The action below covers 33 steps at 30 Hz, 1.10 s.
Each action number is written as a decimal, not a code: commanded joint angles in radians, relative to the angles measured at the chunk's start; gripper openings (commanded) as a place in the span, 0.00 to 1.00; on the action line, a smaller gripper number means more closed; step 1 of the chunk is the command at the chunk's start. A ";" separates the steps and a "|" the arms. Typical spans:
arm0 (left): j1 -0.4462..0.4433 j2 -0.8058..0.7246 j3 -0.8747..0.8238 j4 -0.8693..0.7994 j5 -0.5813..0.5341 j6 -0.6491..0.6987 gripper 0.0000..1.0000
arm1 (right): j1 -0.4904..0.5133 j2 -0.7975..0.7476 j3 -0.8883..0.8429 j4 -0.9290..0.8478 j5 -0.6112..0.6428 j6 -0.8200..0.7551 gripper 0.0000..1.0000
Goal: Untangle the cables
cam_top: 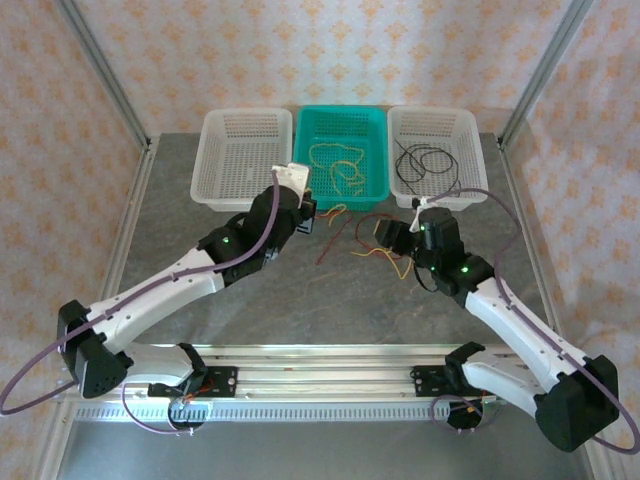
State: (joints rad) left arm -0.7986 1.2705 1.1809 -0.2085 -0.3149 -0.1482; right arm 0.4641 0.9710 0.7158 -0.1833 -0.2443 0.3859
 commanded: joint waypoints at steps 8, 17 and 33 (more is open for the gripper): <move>0.036 -0.077 0.081 -0.012 0.198 0.042 0.00 | 0.002 -0.061 -0.018 0.213 0.093 -0.276 0.83; 0.155 -0.127 0.122 -0.024 0.430 0.035 0.00 | -0.040 -0.052 -0.033 0.286 -0.277 -0.603 0.82; 0.175 -0.126 0.175 -0.056 0.532 0.068 0.00 | -0.110 0.099 0.022 0.390 -0.504 -0.733 0.76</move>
State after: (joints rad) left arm -0.6338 1.1603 1.3231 -0.2508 0.1829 -0.1024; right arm 0.3626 1.0584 0.6922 0.1551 -0.6884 -0.3141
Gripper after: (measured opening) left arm 0.048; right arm 0.767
